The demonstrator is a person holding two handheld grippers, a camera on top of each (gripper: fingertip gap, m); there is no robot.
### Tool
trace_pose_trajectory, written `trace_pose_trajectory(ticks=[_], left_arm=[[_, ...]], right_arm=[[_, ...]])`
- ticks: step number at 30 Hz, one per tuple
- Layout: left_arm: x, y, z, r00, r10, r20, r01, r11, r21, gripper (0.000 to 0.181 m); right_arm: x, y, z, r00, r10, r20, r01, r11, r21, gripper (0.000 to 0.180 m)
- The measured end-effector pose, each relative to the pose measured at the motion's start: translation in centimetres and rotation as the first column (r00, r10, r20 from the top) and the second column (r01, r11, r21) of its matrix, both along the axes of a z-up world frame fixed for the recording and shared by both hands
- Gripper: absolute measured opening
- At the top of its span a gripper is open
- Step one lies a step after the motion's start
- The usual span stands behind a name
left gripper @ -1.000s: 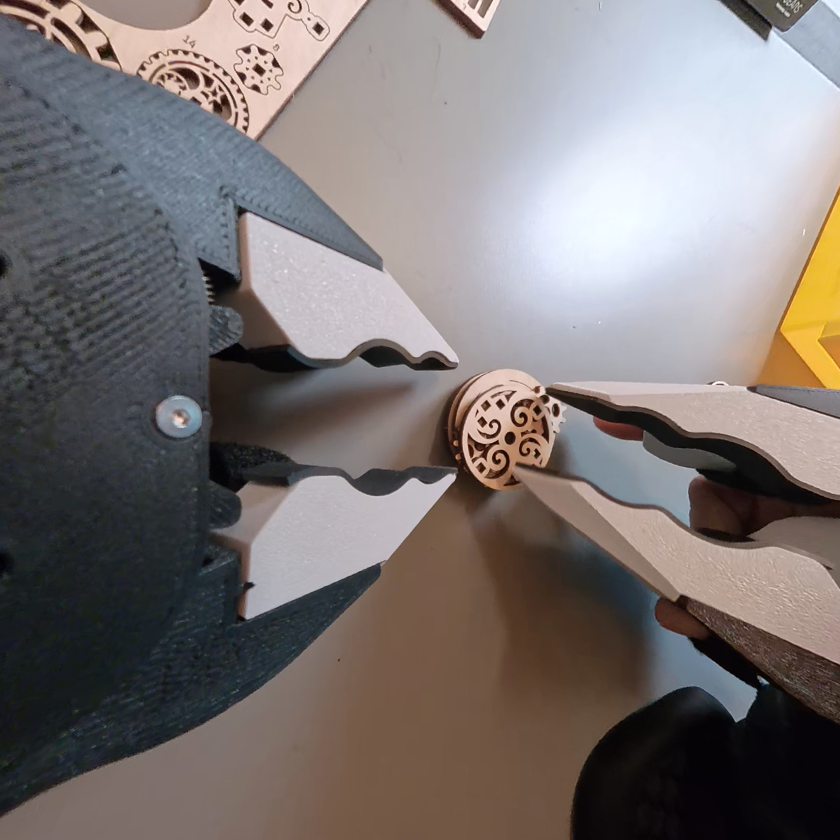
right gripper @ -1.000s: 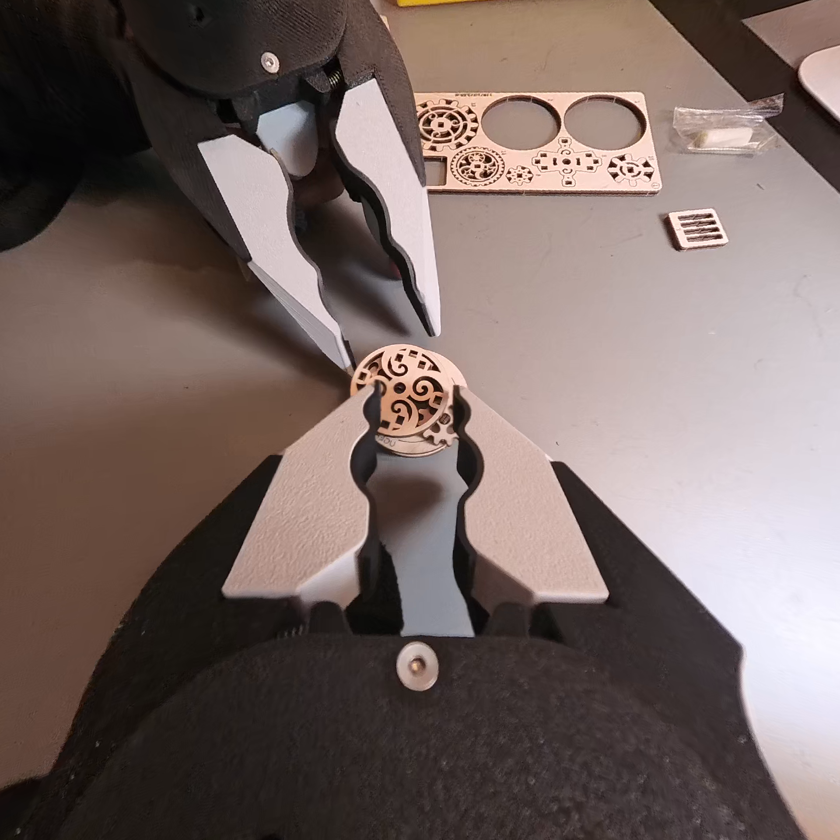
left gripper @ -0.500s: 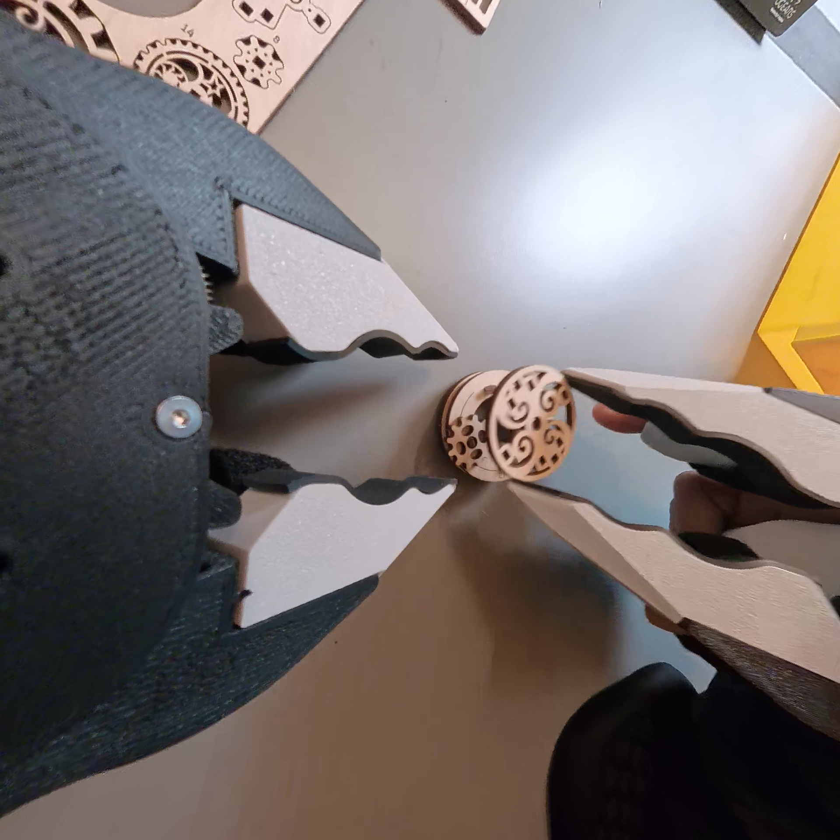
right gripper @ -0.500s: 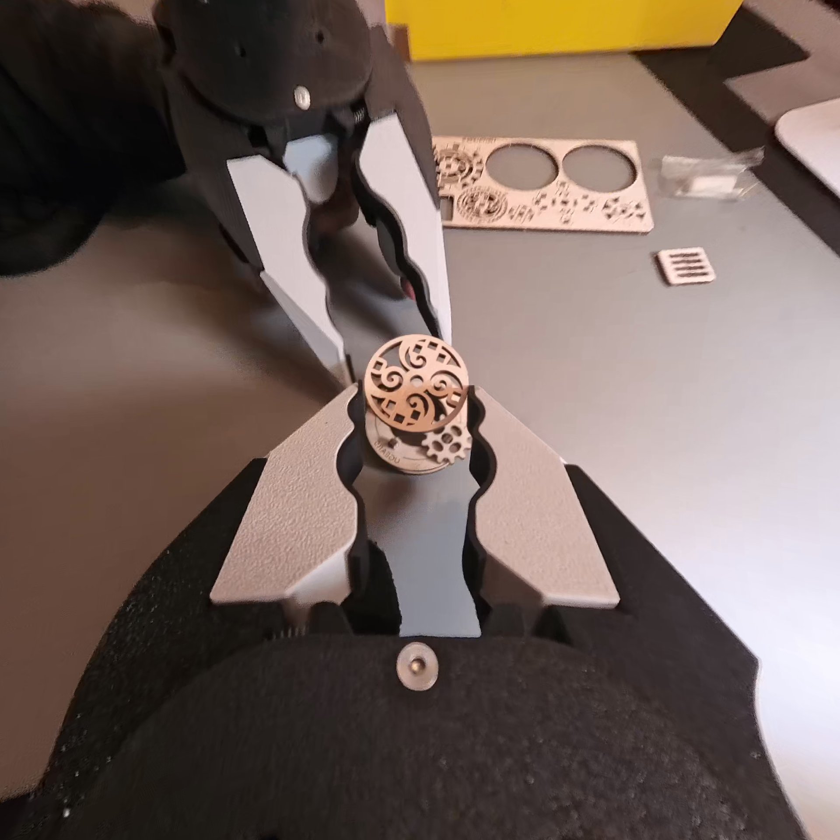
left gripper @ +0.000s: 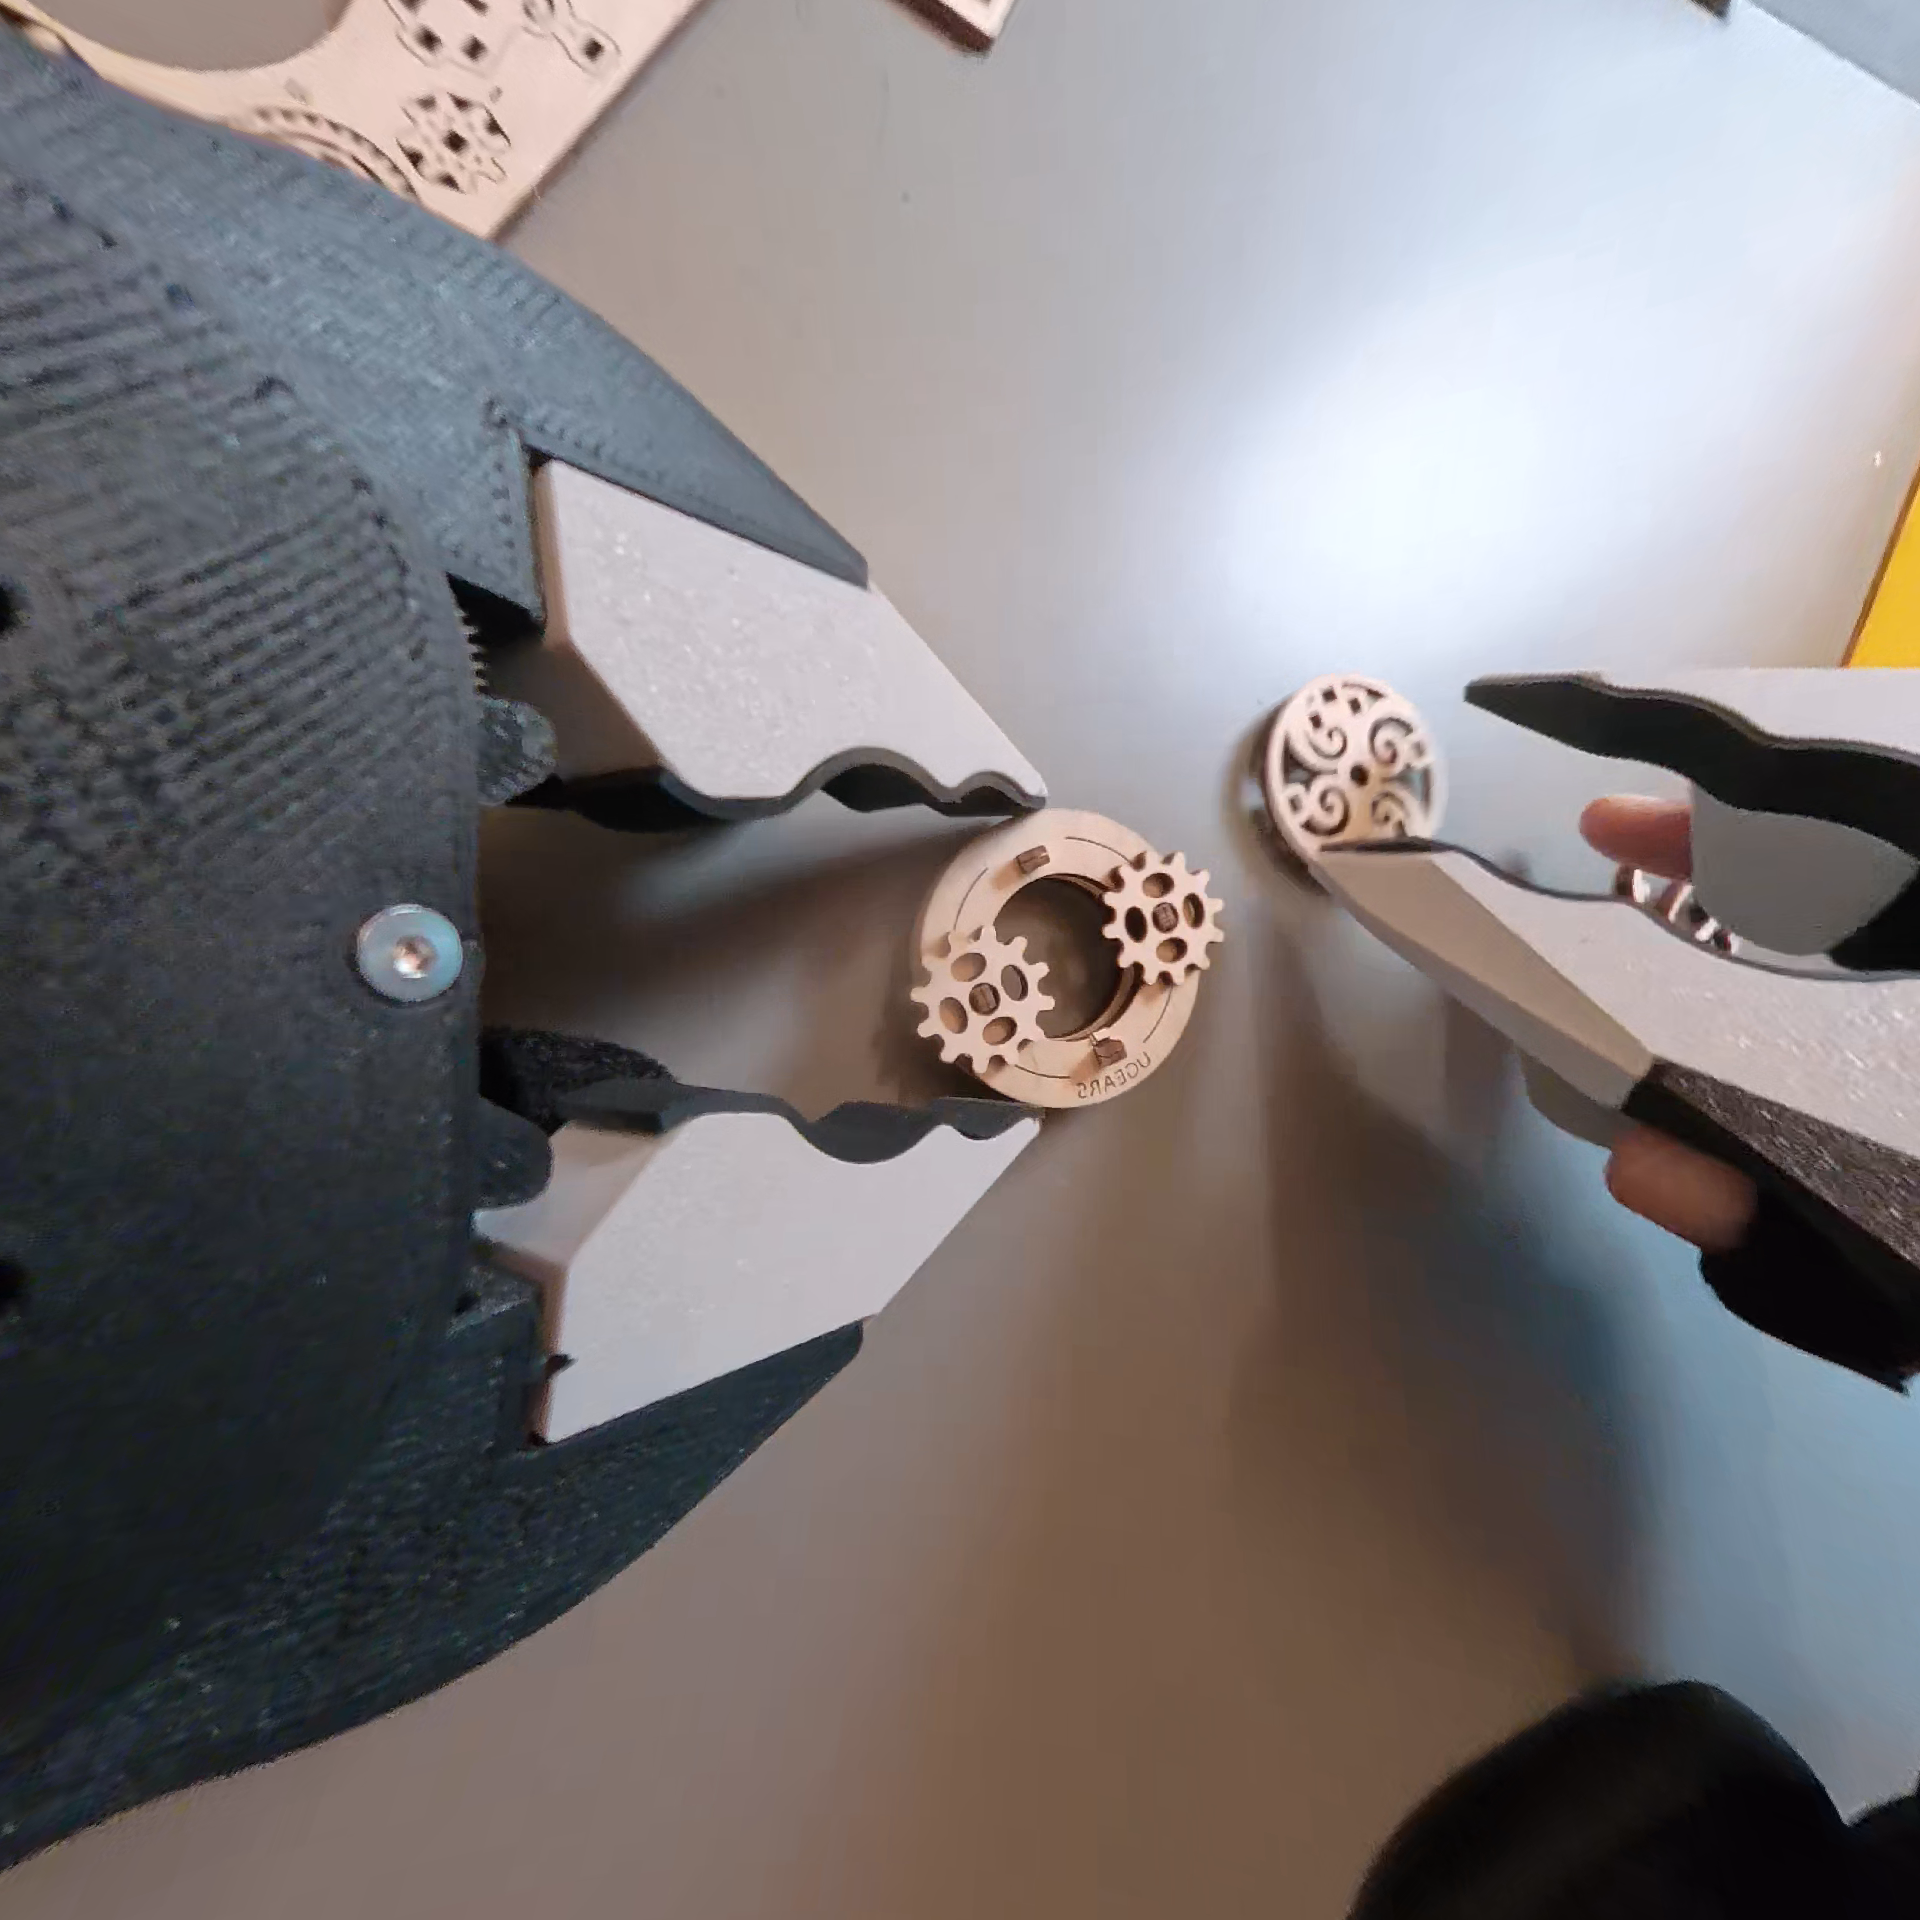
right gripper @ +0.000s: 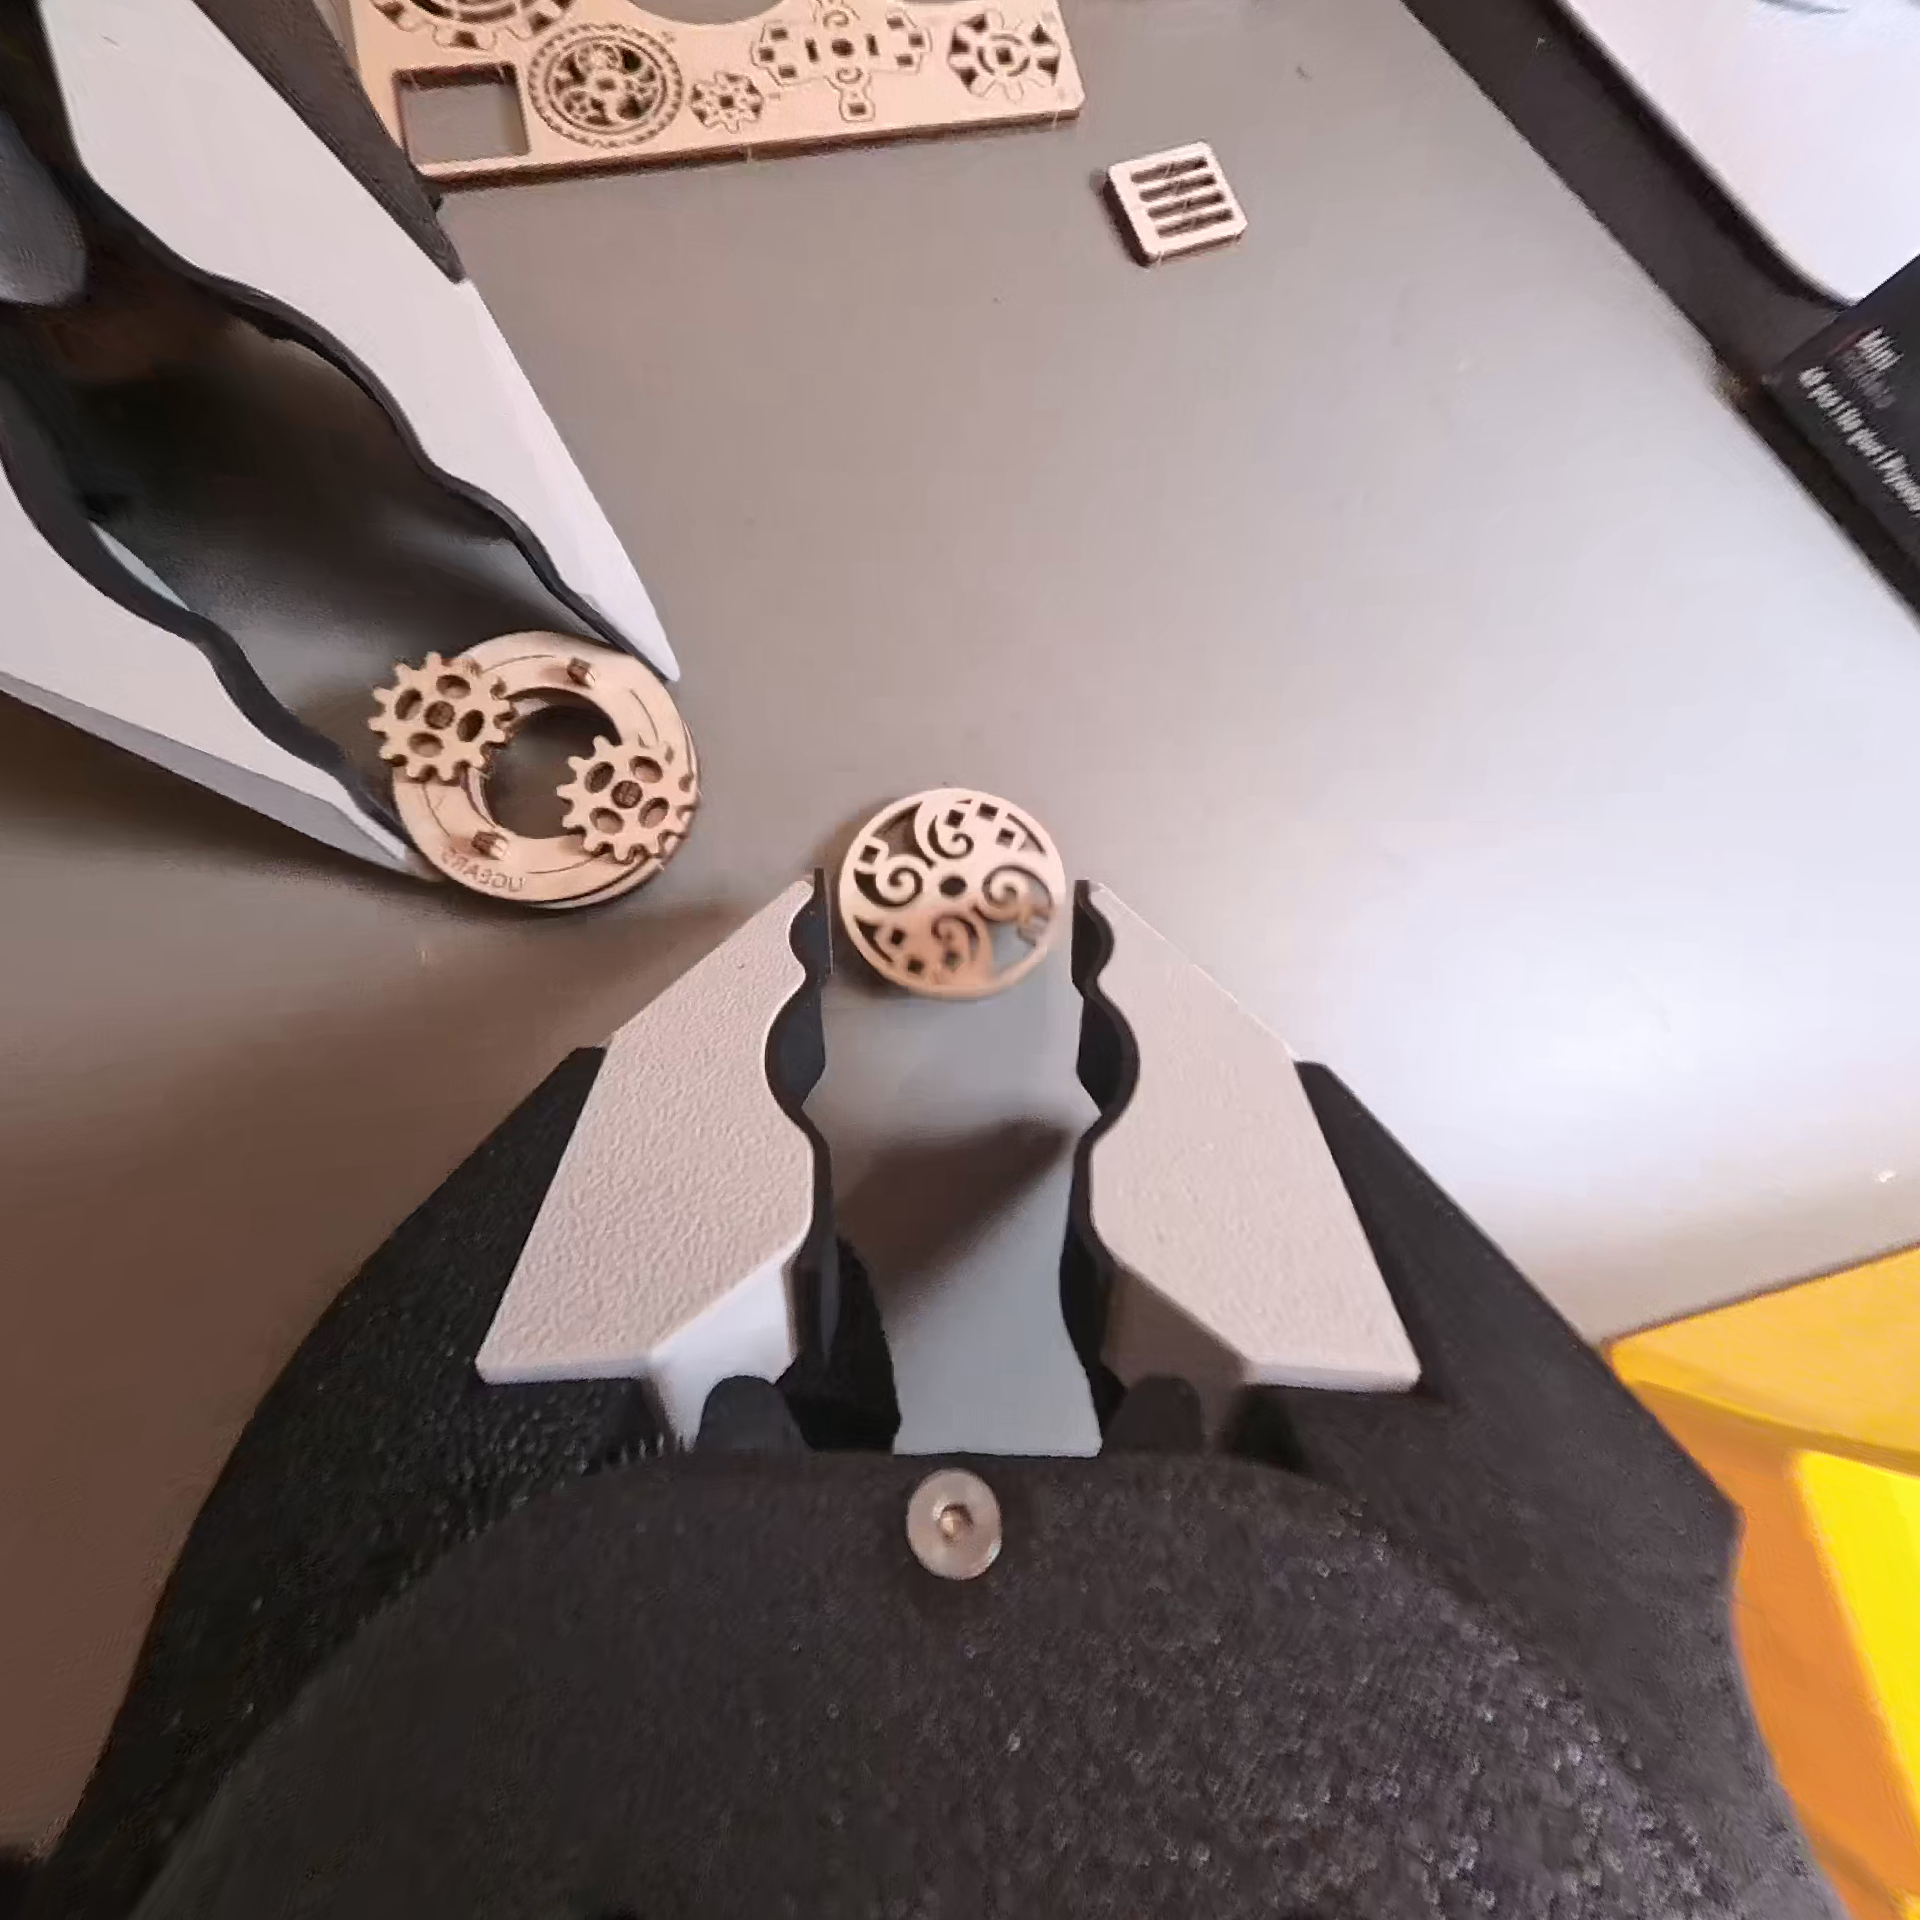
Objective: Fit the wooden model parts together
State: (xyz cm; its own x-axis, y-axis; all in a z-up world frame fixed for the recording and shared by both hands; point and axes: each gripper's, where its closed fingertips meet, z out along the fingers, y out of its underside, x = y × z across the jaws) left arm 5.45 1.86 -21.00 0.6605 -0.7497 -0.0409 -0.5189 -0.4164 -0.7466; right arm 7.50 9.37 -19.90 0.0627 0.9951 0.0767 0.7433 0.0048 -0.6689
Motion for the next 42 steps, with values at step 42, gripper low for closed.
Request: trace_pose_trajectory(ticks=[42], left_arm=[[-2.0,-0.2,-0.1,0.993,0.114,-0.021,-0.114,0.993,-0.031,0.057]], right_arm=[[-3.4,-8.4,0.6,0.970,0.245,-0.010,-0.245,0.969,-0.043,0.036]])
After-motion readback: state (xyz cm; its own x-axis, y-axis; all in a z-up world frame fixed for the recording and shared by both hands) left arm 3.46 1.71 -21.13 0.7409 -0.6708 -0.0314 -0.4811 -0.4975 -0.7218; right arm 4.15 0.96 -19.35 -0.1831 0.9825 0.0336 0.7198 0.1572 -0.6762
